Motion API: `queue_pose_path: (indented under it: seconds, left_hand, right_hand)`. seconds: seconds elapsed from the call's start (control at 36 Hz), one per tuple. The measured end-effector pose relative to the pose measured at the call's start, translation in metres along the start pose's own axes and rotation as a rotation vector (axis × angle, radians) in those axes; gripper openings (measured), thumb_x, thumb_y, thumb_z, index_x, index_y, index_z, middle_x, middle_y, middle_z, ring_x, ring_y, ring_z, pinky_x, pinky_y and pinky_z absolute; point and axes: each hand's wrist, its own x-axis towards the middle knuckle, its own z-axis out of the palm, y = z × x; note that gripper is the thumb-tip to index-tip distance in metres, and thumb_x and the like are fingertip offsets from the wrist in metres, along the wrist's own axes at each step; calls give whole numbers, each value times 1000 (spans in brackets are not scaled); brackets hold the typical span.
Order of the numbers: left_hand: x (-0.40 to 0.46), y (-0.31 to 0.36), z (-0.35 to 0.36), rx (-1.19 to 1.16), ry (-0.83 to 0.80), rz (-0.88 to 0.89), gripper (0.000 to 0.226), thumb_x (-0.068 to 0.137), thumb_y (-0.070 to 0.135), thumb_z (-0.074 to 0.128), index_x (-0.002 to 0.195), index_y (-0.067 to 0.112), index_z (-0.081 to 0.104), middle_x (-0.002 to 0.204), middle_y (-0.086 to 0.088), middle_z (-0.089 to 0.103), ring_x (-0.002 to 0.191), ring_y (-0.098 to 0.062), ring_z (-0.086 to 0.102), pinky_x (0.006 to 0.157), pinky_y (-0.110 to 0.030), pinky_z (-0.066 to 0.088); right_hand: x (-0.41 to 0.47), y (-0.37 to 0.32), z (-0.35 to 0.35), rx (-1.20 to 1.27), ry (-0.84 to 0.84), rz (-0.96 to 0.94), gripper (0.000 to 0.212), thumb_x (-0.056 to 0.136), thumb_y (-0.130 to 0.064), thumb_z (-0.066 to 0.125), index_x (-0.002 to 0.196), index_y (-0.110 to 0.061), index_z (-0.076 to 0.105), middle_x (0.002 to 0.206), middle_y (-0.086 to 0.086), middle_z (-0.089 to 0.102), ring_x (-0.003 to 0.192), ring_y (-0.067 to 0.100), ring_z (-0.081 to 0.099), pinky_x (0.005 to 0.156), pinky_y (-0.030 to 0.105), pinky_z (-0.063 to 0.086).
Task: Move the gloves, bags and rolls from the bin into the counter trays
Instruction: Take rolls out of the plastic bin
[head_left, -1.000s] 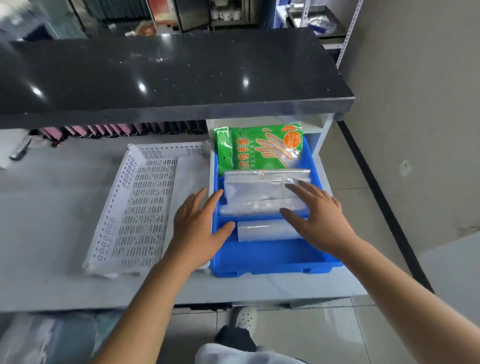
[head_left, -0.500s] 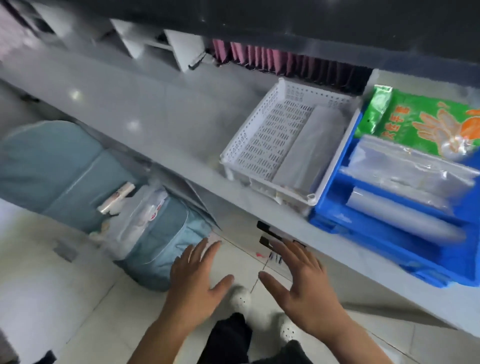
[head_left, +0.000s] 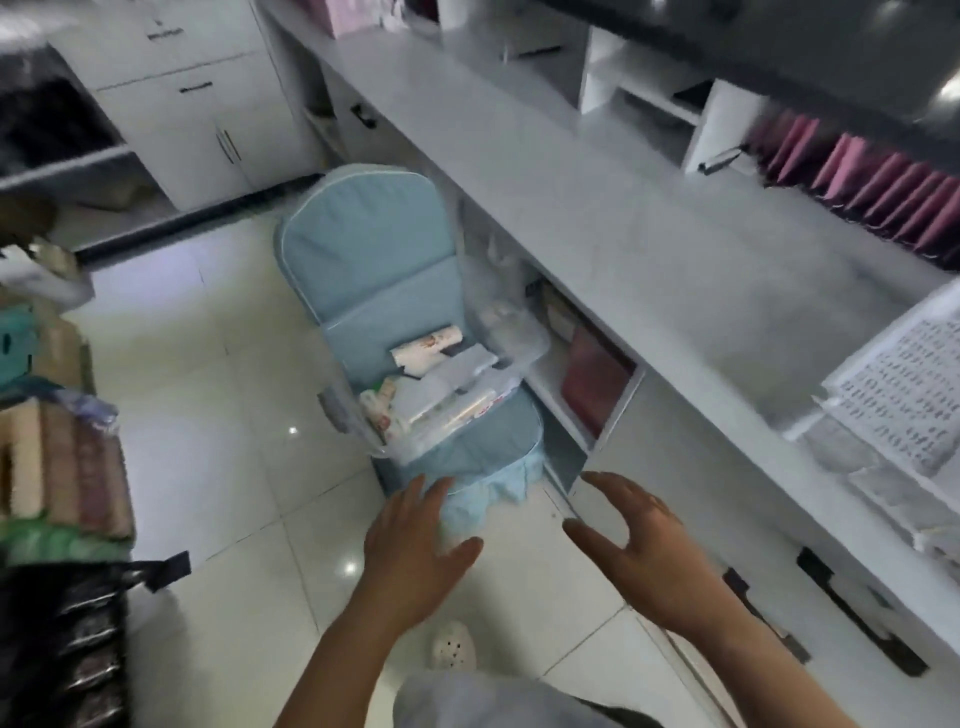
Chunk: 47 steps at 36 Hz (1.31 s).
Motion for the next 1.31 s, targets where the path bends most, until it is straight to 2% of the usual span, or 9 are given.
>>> queue_pose_path:
  seconds: [0.19, 0.33, 0.67, 0.89, 1.0, 1.11, 1.17, 1.22, 1.31]
  left_hand:
    - [31, -74, -41, -40, 19, -94, 77, 86, 58, 60, 151, 37, 25, 162, 4, 21, 145, -19, 21, 112, -34, 25]
    - [56, -109, -49, -169, -18, -179, 83, 86, 58, 61, 154, 36, 19, 165, 6, 12, 150, -19, 12, 116, -39, 21]
    - [158, -144, -73, -264, -101, -428, 83, 87, 54, 63, 155, 34, 18, 166, 1, 10, 151, -25, 13, 119, -44, 22]
    - [259, -152, -68, -645, -43, -739, 79, 89, 29, 70, 154, 24, 26, 159, -6, 29, 141, -24, 33, 116, -42, 31]
    - [303, -153, -52, -888, 41, -925, 77, 90, 21, 69, 153, 26, 24, 153, -5, 35, 123, -18, 43, 94, -27, 36]
    - [333, -152, -35, -1020, 185, -1083, 83, 90, 18, 67, 156, 25, 16, 157, -4, 33, 136, -25, 40, 104, -30, 35]
    - [342, -151, -27, -1037, 211, -1113, 83, 89, 18, 67, 156, 24, 18, 154, -6, 38, 134, -28, 43, 112, -43, 37]
    - [345, -150, -22, -1018, 222, -1138, 83, 87, 21, 67, 155, 26, 20, 152, -5, 40, 132, -29, 45, 110, -49, 40]
    - [343, -156, -14, -1002, 231, -1151, 81, 89, 24, 66, 154, 33, 19, 153, 0, 40, 130, -27, 47, 106, -44, 42]
  right_hand:
    - [60, -68, 37, 13, -29, -13, 57, 88, -52, 61, 141, -36, 46, 145, -14, 48, 134, 11, 43, 112, 32, 32]
    - [102, -85, 48, -23, -84, 10, 56, 86, -58, 59, 139, -42, 46, 145, -15, 48, 133, 10, 44, 111, 32, 33]
    - [269, -117, 70, -40, -262, -29, 59, 88, -57, 57, 142, -35, 45, 150, -12, 44, 135, 12, 42, 110, 38, 34]
    - [427, -105, 115, -254, -495, -27, 58, 90, -53, 56, 142, -29, 45, 150, -1, 47, 134, 23, 46, 110, 46, 36]
    - [497, -78, 161, -531, -632, -61, 62, 88, -55, 55, 143, -27, 44, 145, 4, 50, 128, 30, 50, 105, 47, 37]
    - [545, -43, 205, -777, -758, -123, 61, 88, -46, 58, 143, -24, 42, 139, 7, 52, 123, 31, 51, 102, 50, 37]
    - [563, -27, 225, -871, -807, -142, 61, 87, -40, 60, 142, -23, 41, 134, 8, 53, 121, 31, 51, 101, 50, 36]
    - [578, -15, 241, -926, -847, -154, 60, 86, -35, 61, 141, -23, 41, 131, 8, 53, 120, 31, 50, 101, 50, 35]
    - [591, -4, 262, -988, -888, -226, 54, 87, -30, 58, 138, -23, 43, 133, 9, 52, 122, 31, 49, 104, 54, 32]
